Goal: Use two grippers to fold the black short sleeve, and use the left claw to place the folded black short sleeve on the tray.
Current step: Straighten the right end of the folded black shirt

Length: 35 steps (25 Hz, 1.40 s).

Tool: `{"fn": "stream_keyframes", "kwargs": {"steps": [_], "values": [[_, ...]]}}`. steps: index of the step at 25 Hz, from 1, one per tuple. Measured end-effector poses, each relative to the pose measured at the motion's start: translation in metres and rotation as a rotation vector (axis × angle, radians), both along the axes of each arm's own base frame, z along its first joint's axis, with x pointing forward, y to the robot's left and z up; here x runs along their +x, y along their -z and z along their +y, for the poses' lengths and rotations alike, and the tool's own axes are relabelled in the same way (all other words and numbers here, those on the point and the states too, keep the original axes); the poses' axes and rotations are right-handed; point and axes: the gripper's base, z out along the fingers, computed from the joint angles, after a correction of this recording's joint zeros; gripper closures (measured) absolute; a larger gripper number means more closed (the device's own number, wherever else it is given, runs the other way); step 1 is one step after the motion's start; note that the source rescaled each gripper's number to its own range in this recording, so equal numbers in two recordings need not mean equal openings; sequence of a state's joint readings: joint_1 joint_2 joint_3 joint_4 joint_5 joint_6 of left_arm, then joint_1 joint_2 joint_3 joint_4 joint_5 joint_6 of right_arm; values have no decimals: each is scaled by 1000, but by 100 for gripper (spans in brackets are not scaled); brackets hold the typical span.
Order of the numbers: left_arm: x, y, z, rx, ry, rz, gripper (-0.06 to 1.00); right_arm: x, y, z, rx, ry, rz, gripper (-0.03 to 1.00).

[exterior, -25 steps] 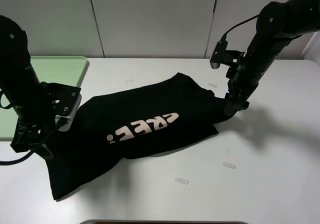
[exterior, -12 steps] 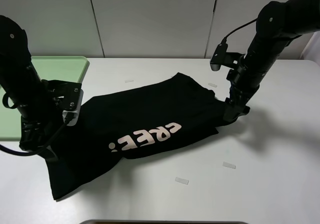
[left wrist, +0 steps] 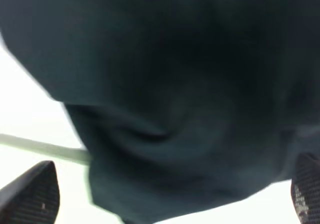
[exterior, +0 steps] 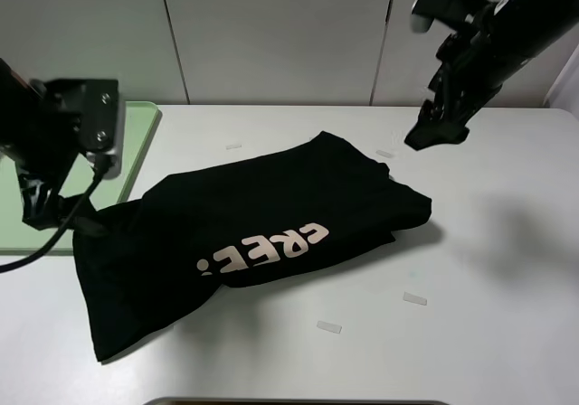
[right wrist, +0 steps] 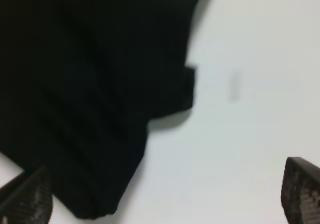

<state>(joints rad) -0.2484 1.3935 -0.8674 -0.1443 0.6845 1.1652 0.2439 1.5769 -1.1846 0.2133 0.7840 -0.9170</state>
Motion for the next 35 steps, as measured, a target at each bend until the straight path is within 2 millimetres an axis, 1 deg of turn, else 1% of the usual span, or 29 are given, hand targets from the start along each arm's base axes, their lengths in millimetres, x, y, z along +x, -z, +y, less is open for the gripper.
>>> {"fn": "stream_keyframes", "kwargs": {"steps": [4,7,10,13,18,21,25,28,32,35], "values": [[-18,-44,0,-139,-78,-192,4,-23,-45,-4,56,7,-136,-3],[-41,-77,3,-238,-101,-317,3,-44,-75,-9,93,8,-231,-3],[-70,-104,7,-337,-126,-403,-2,-68,-102,-13,144,7,-307,-3],[-101,-123,12,-421,-168,-449,-5,-92,-121,-16,195,-1,-351,-3],[-151,-147,24,-575,-255,-551,-5,-129,-147,-20,269,-18,-422,-3],[-182,-157,32,-670,-285,-626,-6,-151,-161,-24,313,-26,-479,-3],[-229,-169,45,-890,-372,-736,-6,-181,-176,-28,386,-42,-547,-3],[-260,-173,54,-1013,-388,-825,-6,-199,-185,-30,434,-54,-587,-3],[-293,-164,66,-1012,-378,-936,-6,-216,-191,-32,470,-67,-622,-3],[-309,-151,74,-956,-416,-936,-6,-221,-192,-32,479,-72,-627,-3]]}}
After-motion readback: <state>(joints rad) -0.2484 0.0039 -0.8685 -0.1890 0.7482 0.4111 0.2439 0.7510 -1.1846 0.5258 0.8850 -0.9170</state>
